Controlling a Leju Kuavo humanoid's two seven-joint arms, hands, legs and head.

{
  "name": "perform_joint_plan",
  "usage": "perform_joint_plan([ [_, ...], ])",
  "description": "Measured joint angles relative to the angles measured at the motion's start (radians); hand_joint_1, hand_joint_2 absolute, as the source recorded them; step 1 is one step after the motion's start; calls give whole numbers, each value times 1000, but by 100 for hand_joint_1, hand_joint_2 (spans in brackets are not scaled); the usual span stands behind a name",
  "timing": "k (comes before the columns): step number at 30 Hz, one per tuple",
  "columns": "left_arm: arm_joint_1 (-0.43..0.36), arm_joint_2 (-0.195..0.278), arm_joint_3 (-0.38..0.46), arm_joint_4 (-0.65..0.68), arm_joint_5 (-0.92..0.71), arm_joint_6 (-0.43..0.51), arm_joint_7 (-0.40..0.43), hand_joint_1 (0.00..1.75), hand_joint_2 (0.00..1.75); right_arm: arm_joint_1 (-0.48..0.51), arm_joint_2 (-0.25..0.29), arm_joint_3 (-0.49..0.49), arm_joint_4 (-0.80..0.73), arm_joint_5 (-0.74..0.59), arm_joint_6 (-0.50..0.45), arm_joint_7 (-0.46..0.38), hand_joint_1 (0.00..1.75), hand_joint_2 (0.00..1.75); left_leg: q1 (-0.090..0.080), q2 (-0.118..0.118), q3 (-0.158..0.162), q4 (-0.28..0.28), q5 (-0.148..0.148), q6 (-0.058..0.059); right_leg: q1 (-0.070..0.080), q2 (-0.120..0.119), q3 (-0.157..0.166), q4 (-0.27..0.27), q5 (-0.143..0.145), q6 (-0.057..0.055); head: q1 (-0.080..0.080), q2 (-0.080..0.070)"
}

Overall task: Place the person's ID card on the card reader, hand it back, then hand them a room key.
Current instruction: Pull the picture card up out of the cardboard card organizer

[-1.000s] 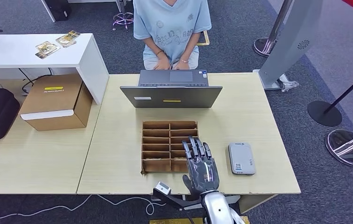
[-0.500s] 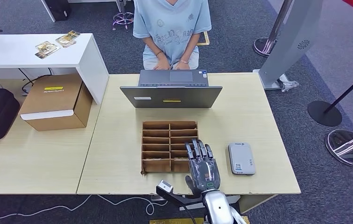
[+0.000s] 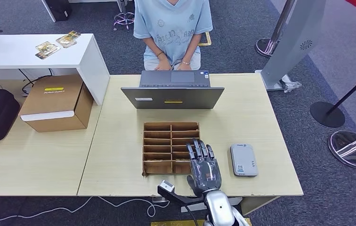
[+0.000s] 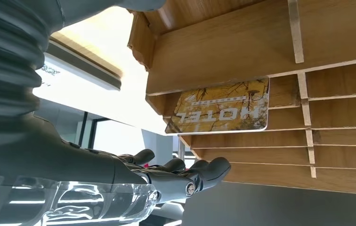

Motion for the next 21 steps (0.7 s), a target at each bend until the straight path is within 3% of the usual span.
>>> perform_joint_plan([
  [21, -1, 1, 2, 0, -21, -6, 0, 0, 175, -3, 12, -22, 8, 0, -32, -23, 18, 175, 0, 0, 0, 0, 0, 0, 0, 0, 0, 0, 0, 0, 0, 0],
])
